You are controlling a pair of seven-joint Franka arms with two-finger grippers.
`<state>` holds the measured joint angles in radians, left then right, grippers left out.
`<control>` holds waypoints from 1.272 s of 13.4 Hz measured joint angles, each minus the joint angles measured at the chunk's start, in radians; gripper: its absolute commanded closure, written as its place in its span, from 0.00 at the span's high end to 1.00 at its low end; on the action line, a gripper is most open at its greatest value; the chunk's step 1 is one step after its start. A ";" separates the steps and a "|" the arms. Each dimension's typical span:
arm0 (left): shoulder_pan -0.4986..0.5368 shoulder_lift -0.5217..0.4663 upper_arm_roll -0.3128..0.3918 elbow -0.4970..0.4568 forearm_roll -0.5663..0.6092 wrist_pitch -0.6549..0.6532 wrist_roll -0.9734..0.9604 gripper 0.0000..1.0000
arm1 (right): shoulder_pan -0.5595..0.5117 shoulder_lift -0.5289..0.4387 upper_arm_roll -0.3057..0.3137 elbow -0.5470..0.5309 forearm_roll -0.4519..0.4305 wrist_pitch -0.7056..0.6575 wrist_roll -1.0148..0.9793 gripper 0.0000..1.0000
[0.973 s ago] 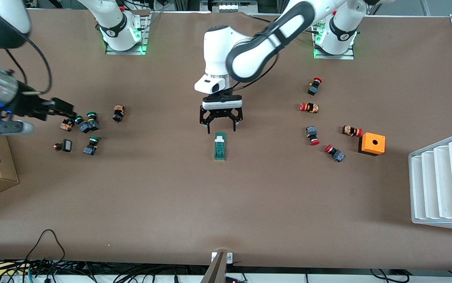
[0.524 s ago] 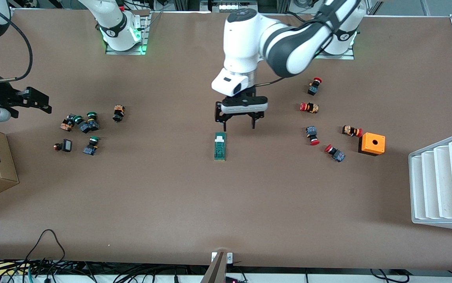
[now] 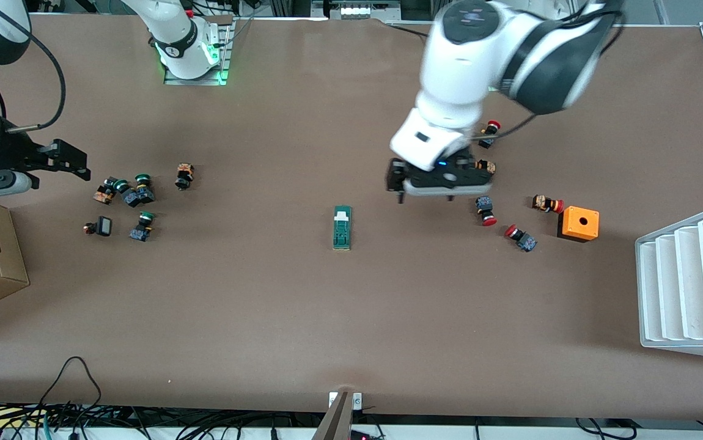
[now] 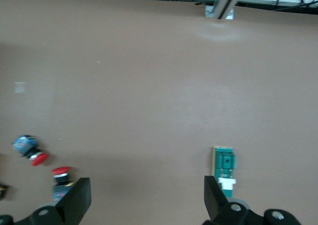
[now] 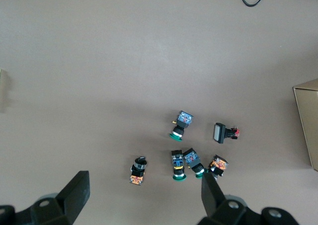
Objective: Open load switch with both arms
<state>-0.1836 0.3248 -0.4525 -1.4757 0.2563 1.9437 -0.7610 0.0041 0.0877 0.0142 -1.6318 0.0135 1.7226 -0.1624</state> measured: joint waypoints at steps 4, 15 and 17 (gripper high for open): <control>0.002 -0.037 0.144 0.022 -0.109 -0.112 0.187 1.00 | 0.007 0.027 0.001 0.025 -0.027 0.001 -0.004 0.99; 0.002 -0.112 0.568 0.047 -0.249 -0.317 0.777 1.00 | 0.033 0.035 0.001 0.094 -0.057 -0.030 -0.007 0.99; 0.002 -0.125 0.615 0.050 -0.253 -0.348 0.802 1.00 | 0.033 0.036 0.001 0.094 -0.057 -0.033 -0.007 0.99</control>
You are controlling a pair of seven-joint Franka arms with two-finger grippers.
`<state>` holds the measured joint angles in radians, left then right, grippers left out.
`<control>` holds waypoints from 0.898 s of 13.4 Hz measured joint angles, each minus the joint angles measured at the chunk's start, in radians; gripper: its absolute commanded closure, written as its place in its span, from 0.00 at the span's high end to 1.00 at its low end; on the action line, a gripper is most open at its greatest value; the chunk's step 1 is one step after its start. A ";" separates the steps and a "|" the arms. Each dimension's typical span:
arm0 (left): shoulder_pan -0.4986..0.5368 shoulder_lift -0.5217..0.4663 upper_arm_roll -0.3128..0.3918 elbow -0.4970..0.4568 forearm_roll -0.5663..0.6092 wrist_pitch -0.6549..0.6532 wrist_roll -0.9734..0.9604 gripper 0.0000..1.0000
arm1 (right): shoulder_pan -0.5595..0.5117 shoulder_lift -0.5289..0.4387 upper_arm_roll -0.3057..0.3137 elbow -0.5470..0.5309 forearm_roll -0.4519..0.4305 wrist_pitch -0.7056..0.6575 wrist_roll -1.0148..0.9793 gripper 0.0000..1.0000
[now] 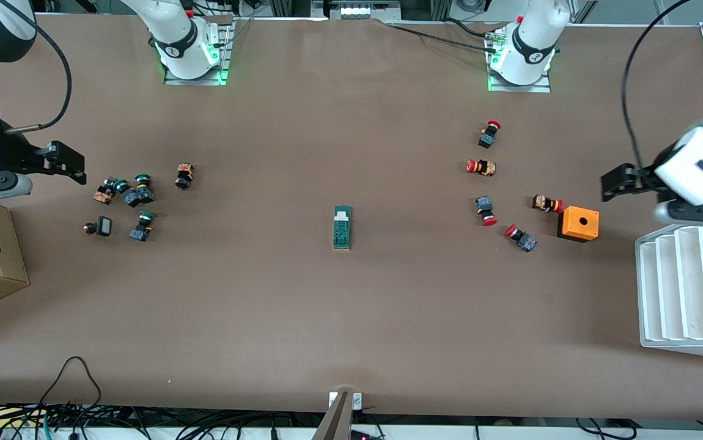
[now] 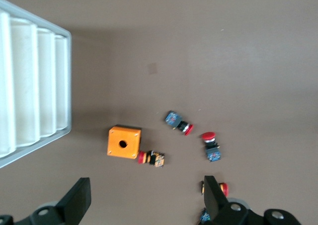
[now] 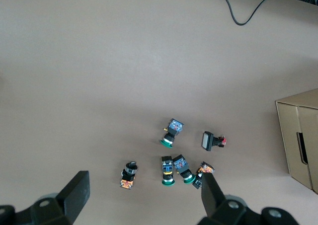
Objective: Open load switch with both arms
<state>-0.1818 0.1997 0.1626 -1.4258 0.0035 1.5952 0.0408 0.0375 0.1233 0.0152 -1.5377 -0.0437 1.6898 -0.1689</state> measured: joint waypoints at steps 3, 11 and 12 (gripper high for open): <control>-0.002 -0.010 0.048 0.005 -0.046 -0.028 0.007 1.00 | 0.001 0.000 0.001 0.000 0.000 -0.002 0.000 0.99; -0.021 -0.022 0.049 0.013 -0.065 -0.067 -0.051 1.00 | 0.003 0.000 0.001 0.000 0.016 -0.032 0.000 0.99; -0.012 -0.026 0.045 0.017 -0.065 -0.068 -0.049 1.00 | 0.003 0.000 0.001 0.000 0.016 -0.033 0.000 0.99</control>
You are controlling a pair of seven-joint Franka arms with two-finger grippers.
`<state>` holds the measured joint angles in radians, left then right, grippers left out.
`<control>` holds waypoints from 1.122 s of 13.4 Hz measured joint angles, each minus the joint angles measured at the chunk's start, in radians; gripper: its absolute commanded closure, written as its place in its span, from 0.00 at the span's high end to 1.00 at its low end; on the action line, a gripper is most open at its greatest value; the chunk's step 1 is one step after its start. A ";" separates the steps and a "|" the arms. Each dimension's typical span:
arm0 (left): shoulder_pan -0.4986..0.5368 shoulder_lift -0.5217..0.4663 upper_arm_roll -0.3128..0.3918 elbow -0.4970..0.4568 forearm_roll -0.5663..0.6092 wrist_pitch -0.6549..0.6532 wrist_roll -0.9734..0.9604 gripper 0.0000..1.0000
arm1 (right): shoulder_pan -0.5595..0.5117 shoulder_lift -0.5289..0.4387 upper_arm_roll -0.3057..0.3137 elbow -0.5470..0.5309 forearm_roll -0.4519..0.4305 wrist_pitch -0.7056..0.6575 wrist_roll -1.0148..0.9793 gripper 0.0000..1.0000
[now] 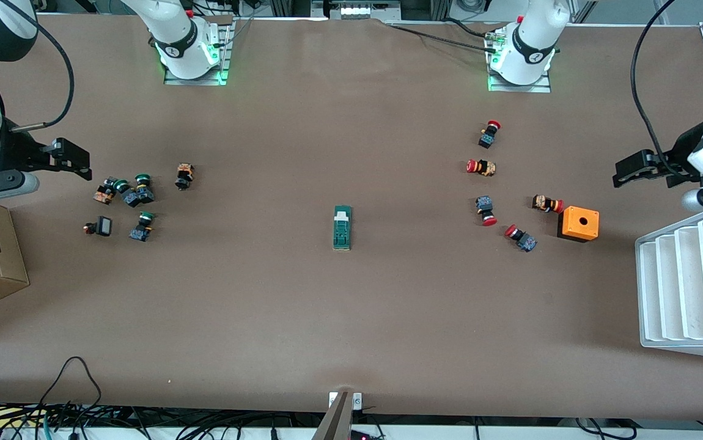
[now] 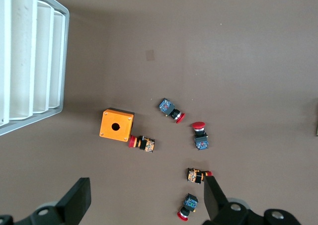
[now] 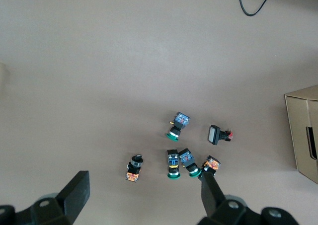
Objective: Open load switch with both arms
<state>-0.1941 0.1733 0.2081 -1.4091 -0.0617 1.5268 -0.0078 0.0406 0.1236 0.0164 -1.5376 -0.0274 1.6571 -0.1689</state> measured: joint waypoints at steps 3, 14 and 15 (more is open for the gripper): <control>0.077 -0.018 -0.059 0.005 0.000 -0.002 0.005 1.00 | 0.000 0.000 0.000 0.000 0.000 0.000 0.000 0.99; 0.136 -0.036 -0.106 0.005 0.038 -0.006 0.072 1.00 | 0.000 0.000 0.000 0.000 0.000 -0.001 0.000 0.99; 0.136 -0.036 -0.106 0.005 0.038 -0.006 0.072 1.00 | 0.000 0.000 0.000 0.000 0.000 -0.001 0.000 0.99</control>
